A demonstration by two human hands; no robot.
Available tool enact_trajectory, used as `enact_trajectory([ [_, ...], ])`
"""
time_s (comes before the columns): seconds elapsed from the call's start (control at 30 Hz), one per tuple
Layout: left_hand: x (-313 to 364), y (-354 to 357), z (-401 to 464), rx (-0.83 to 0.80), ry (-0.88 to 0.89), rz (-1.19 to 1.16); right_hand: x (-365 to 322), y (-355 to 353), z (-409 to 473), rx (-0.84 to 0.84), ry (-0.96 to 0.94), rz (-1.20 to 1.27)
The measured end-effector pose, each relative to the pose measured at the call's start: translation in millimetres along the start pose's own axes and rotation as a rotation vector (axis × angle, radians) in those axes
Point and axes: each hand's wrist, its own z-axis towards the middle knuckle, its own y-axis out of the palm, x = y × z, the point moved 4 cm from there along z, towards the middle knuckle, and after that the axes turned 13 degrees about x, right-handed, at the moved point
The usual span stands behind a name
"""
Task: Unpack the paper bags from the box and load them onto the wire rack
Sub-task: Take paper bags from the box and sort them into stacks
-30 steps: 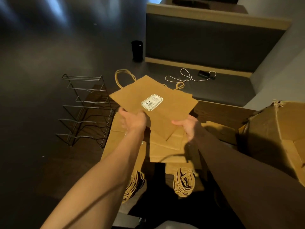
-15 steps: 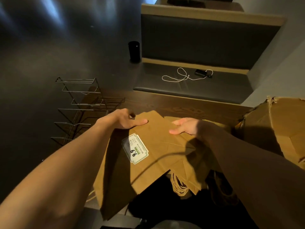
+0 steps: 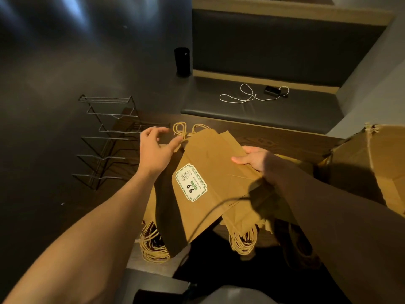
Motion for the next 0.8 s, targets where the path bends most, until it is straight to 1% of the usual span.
enact_trajectory([
  [0.03,-2,3,0,-0.087,-0.049,0.047,0,1,-1,0.008,0.005,-0.017],
  [0.13,-7,9,-4,-0.428,-0.302,0.193,8,4,11,-0.008,0.002,-0.081],
  [0.17,-9,8,-4,-0.478,-0.358,0.182,13,4,14,-0.002,0.022,-0.088],
  [0.2,-10,7,-2,-0.468,-0.382,0.123,11,6,10,0.011,0.023,-0.091],
  [0.23,-10,6,1,-0.424,-0.397,0.029,11,6,7,0.014,0.031,-0.037],
  [0.3,-10,5,8,-0.276,-0.397,-0.144,8,11,0,-0.042,0.06,0.138],
  [0.33,-11,4,11,-0.203,-0.384,-0.178,8,13,1,-0.059,0.066,0.194],
  [0.37,-12,3,14,-0.14,-0.381,-0.183,8,14,-1,-0.085,0.059,0.236],
  [0.43,-15,0,19,-0.009,-0.387,-0.121,6,17,-5,-0.146,0.036,0.297],
  [0.5,-14,-7,19,0.136,-0.416,-0.026,8,17,-5,-0.122,0.035,0.305],
  [0.57,-16,-11,18,0.236,-0.47,0.029,4,19,-12,-0.158,0.048,0.336],
  [0.6,-18,-11,19,0.262,-0.494,0.044,-1,23,-16,-0.212,0.054,0.372],
  [0.63,-17,-13,17,0.265,-0.522,0.072,-2,25,-18,-0.221,0.058,0.389],
  [0.7,-21,-15,18,0.268,-0.55,0.148,-6,27,-24,-0.145,0.046,0.394],
  [0.73,-23,-15,19,0.252,-0.559,0.18,-5,27,-25,-0.147,0.042,0.42],
  [0.77,-24,-17,19,0.199,-0.565,0.191,-4,29,-25,-0.181,0.044,0.446],
  [0.8,-26,-17,18,0.099,-0.595,0.143,0,31,-23,-0.203,0.051,0.433],
])
